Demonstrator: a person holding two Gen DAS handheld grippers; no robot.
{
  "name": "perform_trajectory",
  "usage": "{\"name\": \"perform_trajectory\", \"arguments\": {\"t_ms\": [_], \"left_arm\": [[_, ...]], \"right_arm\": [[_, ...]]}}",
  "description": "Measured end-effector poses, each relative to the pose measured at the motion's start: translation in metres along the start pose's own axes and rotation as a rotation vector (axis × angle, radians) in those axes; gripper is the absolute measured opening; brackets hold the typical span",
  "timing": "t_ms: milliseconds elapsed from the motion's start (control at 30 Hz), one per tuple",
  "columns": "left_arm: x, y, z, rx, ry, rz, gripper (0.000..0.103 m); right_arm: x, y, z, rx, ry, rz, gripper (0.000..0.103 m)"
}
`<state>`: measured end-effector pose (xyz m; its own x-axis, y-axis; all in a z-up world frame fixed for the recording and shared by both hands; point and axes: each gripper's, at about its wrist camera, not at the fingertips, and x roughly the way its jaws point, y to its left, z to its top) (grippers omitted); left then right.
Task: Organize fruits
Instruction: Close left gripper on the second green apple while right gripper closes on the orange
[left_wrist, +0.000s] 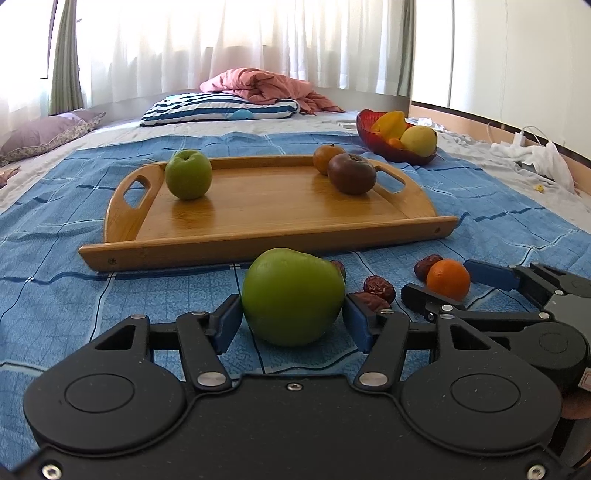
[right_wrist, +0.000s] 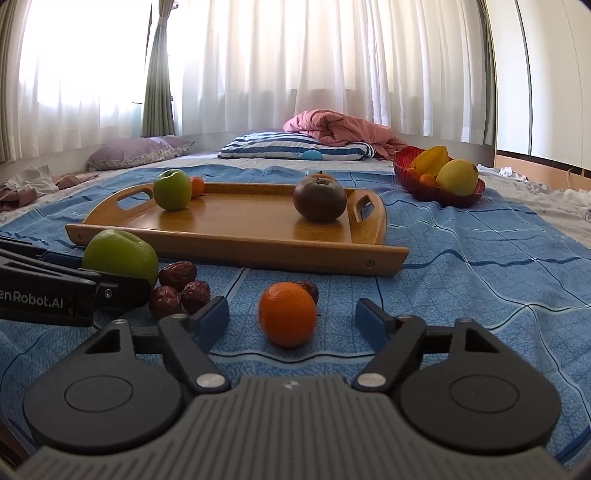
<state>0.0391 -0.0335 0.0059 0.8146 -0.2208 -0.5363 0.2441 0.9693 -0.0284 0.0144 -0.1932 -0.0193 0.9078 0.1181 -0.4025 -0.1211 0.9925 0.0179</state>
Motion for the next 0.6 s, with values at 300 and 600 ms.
{"name": "perform_trajectory", "arguments": {"t_ms": [300,600], "left_arm": [[-0.007,0.0,-0.001,-0.008,-0.001,0.016,0.057],[-0.017,0.002,-0.007,-0.039,-0.024,0.083,0.057]], "right_arm": [[-0.013,0.006,-0.006,0.021,-0.017,-0.013,0.067],[-0.018,0.002,-0.007,0.058,-0.017,-0.021,0.045]]}}
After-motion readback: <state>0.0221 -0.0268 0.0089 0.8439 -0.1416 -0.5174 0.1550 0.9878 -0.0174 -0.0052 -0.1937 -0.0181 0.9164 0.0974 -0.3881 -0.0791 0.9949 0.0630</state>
